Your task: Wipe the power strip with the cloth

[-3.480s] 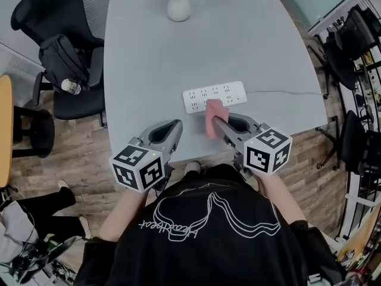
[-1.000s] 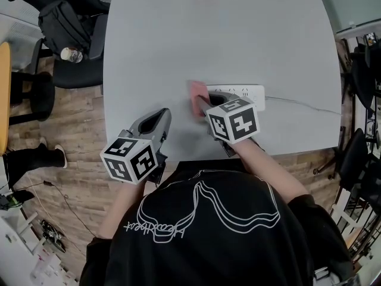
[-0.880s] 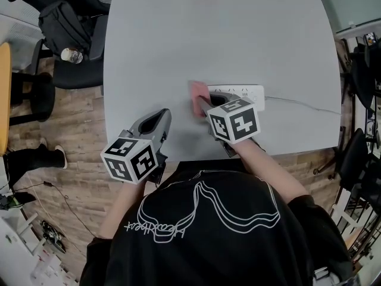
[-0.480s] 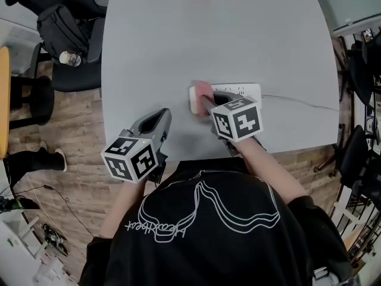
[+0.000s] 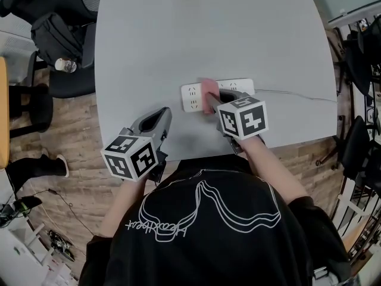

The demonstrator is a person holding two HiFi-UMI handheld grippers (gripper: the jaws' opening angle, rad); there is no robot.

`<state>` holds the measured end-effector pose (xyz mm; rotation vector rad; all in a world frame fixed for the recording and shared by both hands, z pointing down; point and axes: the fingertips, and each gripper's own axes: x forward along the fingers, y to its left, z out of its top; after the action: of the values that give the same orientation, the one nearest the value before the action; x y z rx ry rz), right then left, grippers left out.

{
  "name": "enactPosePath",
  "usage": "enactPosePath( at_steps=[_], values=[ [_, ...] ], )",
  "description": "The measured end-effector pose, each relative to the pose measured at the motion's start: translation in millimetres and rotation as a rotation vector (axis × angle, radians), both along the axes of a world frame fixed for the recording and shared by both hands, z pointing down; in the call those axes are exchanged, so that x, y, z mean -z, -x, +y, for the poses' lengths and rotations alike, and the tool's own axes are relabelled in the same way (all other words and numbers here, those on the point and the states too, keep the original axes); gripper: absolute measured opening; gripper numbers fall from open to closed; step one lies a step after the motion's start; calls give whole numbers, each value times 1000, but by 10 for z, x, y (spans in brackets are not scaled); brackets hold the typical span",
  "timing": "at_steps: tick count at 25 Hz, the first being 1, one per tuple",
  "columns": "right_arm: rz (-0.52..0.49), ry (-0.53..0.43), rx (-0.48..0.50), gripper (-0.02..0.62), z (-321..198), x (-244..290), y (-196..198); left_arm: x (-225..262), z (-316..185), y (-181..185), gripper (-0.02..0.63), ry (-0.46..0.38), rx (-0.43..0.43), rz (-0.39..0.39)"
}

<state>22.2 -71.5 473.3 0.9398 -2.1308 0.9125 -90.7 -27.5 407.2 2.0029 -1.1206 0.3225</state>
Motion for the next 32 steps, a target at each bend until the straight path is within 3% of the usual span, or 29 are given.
enactPosePath(
  at_steps=[32],
  values=[
    [42,-4,-211,54,-90,-13,-1222,-54,-283,-642,14,5,-146,5]
  ],
)
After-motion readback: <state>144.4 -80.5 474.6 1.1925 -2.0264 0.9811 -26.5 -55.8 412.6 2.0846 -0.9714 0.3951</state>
